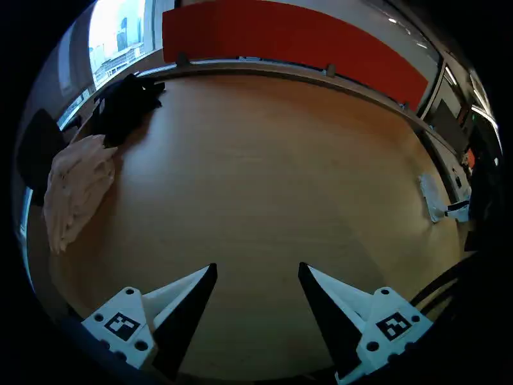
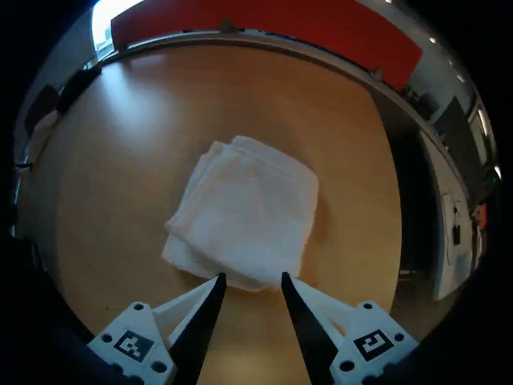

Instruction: Fold towel

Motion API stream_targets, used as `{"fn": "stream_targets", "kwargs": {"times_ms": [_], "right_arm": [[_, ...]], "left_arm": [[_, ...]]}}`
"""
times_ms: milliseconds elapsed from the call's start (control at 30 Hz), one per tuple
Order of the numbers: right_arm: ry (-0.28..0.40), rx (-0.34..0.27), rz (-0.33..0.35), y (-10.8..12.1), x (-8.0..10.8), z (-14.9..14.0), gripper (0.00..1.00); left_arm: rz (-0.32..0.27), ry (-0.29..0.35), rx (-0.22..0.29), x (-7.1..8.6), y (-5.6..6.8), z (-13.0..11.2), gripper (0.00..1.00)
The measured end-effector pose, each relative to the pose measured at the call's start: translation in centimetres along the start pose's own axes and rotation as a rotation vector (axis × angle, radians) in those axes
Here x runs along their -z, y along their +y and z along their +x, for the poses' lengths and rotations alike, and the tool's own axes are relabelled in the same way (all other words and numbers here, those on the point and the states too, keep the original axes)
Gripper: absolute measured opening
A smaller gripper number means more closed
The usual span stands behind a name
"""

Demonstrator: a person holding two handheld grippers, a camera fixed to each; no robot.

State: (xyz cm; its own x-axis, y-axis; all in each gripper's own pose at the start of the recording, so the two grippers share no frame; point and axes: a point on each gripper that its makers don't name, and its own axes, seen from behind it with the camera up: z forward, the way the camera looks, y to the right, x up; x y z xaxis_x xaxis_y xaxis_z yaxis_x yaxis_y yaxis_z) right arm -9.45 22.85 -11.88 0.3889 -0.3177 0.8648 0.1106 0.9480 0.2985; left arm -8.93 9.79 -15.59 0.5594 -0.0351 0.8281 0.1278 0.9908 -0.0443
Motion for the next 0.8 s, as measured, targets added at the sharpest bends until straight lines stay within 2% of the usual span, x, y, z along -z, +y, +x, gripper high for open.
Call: {"fn": "stream_targets", "kwargs": {"times_ms": [567, 800], "right_arm": [[0.049, 0.092, 0.09, -6.5, -1.8, 3.8, 0.65], [0.046, 0.113, 0.1, -7.4, -2.4, 4.3, 0.55]], "left_arm": [[0.012, 0.001, 0.016, 0.3, -1.1, -0.2, 0.94], [0.017, -0.001, 0.024, 0.3, -1.5, -0.3, 0.94]]}}
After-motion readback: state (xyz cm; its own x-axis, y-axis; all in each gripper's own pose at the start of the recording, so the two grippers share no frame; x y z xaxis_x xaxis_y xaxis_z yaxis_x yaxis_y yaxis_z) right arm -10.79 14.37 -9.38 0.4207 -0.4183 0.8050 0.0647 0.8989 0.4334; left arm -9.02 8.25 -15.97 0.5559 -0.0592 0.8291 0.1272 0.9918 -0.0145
